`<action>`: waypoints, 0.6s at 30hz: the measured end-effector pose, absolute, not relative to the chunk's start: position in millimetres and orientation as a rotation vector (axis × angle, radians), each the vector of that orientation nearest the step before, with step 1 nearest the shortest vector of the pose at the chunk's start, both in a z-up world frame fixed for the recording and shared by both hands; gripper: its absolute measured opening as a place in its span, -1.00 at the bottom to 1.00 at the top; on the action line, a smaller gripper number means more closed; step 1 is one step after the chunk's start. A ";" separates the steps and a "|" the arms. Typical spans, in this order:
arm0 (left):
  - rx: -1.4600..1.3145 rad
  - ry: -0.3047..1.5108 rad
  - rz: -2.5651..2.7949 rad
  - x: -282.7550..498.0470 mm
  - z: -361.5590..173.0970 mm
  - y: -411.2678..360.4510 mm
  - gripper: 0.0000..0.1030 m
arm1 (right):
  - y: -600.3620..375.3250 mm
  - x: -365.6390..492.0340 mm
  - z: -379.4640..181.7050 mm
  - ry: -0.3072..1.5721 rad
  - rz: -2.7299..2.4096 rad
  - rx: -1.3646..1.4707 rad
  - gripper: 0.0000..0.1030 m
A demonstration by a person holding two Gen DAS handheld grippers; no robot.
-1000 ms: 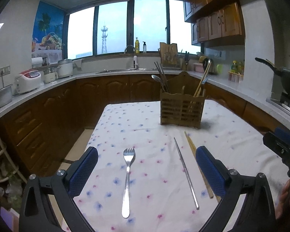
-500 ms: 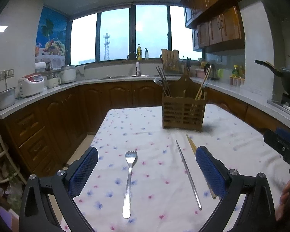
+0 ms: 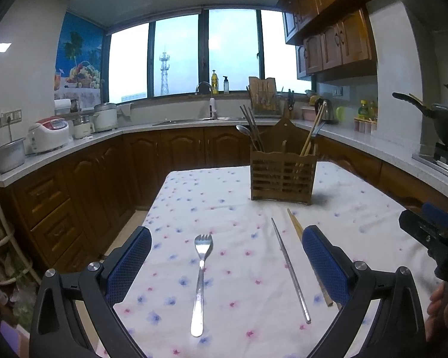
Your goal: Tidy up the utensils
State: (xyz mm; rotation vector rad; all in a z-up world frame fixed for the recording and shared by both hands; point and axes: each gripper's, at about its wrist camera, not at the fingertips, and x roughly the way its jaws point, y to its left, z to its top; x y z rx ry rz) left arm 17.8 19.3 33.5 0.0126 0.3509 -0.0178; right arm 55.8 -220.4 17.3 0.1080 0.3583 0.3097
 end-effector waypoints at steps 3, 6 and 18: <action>0.013 0.351 -0.016 17.8 32.9 18.6 0.98 | -220.6 56.2 16.0 0.361 0.308 0.110 1.00; 0.015 0.352 -0.014 18.4 33.6 18.5 0.98 | -220.5 56.7 14.2 0.364 0.307 0.112 1.00; 0.028 0.350 -0.019 15.6 35.0 12.4 0.98 | -220.9 57.7 12.9 0.363 0.303 0.112 1.00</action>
